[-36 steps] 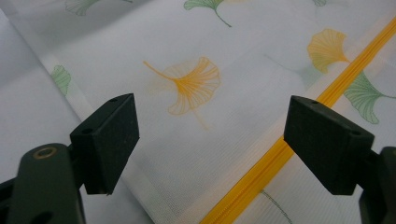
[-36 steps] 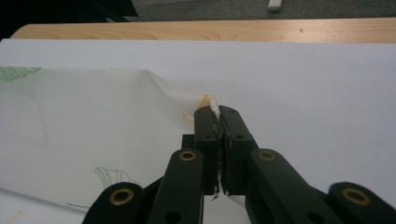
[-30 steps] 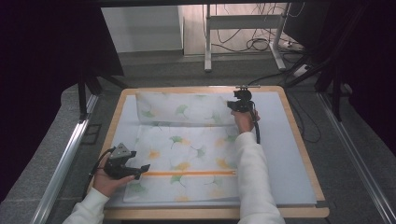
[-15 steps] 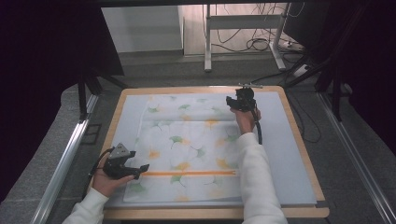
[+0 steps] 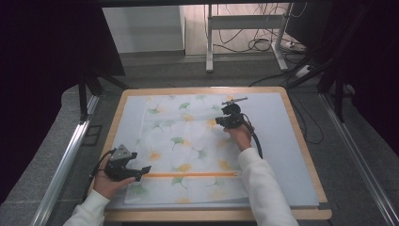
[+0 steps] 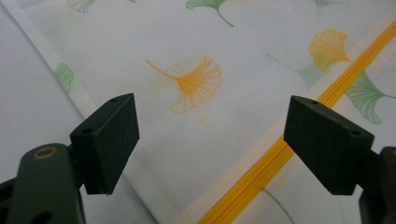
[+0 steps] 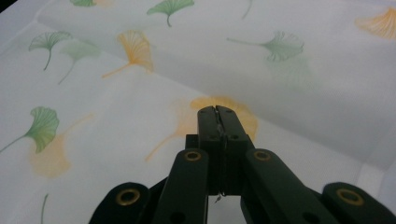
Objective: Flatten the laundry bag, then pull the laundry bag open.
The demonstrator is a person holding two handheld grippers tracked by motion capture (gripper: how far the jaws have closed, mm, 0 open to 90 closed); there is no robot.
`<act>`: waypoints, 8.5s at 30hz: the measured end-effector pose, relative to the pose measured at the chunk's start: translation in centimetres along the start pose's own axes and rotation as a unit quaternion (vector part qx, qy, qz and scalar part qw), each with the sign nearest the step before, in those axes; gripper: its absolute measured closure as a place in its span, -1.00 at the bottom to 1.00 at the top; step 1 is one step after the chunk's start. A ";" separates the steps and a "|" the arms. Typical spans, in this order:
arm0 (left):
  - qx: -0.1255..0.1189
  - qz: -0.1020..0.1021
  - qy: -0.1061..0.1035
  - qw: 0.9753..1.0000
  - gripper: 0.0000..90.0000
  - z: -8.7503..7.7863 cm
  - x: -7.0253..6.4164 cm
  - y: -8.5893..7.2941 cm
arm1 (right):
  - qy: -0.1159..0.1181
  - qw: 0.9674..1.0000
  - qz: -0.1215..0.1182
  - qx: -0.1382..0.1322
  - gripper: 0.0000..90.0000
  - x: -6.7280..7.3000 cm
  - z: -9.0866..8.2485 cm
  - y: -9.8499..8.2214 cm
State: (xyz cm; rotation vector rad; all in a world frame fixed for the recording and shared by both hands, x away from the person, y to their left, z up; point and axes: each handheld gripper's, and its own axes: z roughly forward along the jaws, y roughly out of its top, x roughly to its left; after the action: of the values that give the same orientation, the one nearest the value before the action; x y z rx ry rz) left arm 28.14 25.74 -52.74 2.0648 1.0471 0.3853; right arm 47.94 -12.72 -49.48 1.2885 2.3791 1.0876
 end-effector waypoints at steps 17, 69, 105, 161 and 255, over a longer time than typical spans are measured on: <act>-0.006 0.008 -0.008 1.000 -0.57 0.3 -0.6 0.3 | 0.061 0.996 -0.066 -0.013 0.98 3.1 -7.7 -7.6; -0.009 0.106 -0.121 0.987 -0.38 5.5 -9.7 7.3 | 0.052 0.998 -0.042 -0.016 0.98 6.1 -14.8 -17.3; -0.008 0.122 -0.169 0.978 -0.23 9.6 -13.8 11.0 | 0.042 0.998 -0.038 0.007 0.97 5.4 -15.3 -18.6; 0.041 0.188 -0.206 0.959 0.06 17.1 -20.2 14.0 | 0.050 0.996 -0.052 0.051 0.98 5.7 -13.9 -18.8; 0.074 0.204 -0.189 0.958 1.00 16.7 -19.8 13.4 | 0.046 0.998 -0.007 0.039 0.99 4.1 -13.1 -18.0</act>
State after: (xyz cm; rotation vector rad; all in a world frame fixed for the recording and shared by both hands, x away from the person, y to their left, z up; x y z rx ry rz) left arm 32.77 -3.02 -52.12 2.3689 0.4309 0.1032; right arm 27.54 -22.15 -52.36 1.2697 2.5167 1.0821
